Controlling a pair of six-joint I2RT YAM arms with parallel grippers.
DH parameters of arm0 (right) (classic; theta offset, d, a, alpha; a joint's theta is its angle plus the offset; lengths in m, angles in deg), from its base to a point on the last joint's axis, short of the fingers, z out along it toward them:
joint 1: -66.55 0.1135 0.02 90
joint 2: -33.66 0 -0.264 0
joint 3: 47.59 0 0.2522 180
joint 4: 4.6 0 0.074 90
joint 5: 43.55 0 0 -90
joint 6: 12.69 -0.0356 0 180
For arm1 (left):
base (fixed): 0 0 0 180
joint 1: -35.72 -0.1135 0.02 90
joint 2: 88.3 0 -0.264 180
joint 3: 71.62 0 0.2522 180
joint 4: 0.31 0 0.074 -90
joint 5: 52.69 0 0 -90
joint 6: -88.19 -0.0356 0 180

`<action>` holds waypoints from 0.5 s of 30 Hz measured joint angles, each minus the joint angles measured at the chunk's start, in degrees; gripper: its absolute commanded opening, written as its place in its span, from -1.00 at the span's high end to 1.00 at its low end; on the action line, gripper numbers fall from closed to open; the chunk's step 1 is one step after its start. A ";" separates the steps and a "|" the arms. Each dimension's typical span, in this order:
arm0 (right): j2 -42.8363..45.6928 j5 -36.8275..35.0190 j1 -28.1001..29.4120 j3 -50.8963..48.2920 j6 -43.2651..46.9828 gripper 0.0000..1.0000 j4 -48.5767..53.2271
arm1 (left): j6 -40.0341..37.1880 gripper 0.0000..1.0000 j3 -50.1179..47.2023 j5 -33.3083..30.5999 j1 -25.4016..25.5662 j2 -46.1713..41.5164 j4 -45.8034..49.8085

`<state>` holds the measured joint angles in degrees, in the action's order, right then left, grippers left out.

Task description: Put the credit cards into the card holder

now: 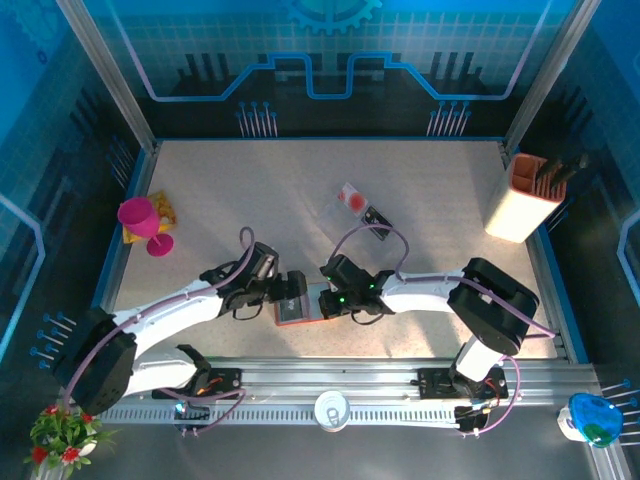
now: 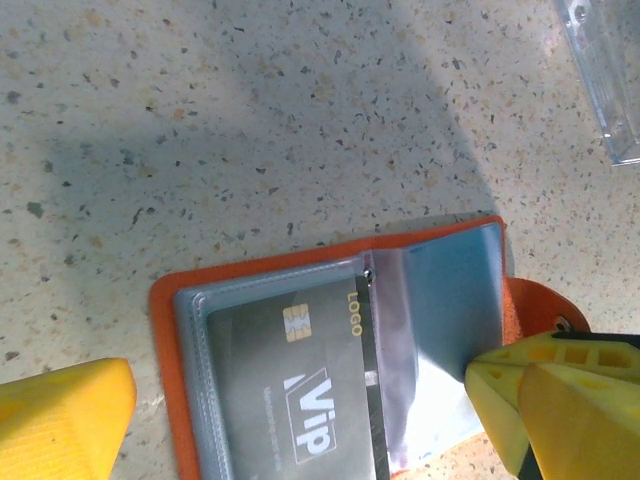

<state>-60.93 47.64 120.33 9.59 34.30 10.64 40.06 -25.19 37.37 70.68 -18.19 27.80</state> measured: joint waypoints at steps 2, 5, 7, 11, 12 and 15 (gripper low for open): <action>0.09 0.17 -0.07 -0.33 -0.13 1.00 -0.55 | 0.02 -0.99 -0.26 0.15 0.00 1.11 -0.90; 0.09 0.57 -0.22 -0.68 -0.50 1.00 -1.33 | 0.00 -0.99 -0.68 0.26 0.00 2.58 -1.90; 0.09 0.59 -0.22 -0.74 -0.50 1.00 -1.62 | 0.00 -0.99 -0.79 0.24 0.00 3.80 -2.38; 0.09 0.61 -0.22 -0.94 -0.50 1.00 -2.05 | -0.02 -0.99 -0.90 0.17 -0.11 5.88 -3.45; 0.09 0.61 -0.22 -1.01 -0.52 1.00 -2.21 | -0.02 -0.99 -0.90 0.20 -0.22 5.95 -3.56; 0.09 0.61 -0.22 -1.01 -0.57 1.00 -2.23 | -0.04 -0.99 -0.70 0.20 -0.26 6.58 -3.67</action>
<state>-60.84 48.25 120.11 8.58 33.74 8.41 40.02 -25.89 37.56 70.42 -11.62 24.13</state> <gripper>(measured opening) 0.063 0.992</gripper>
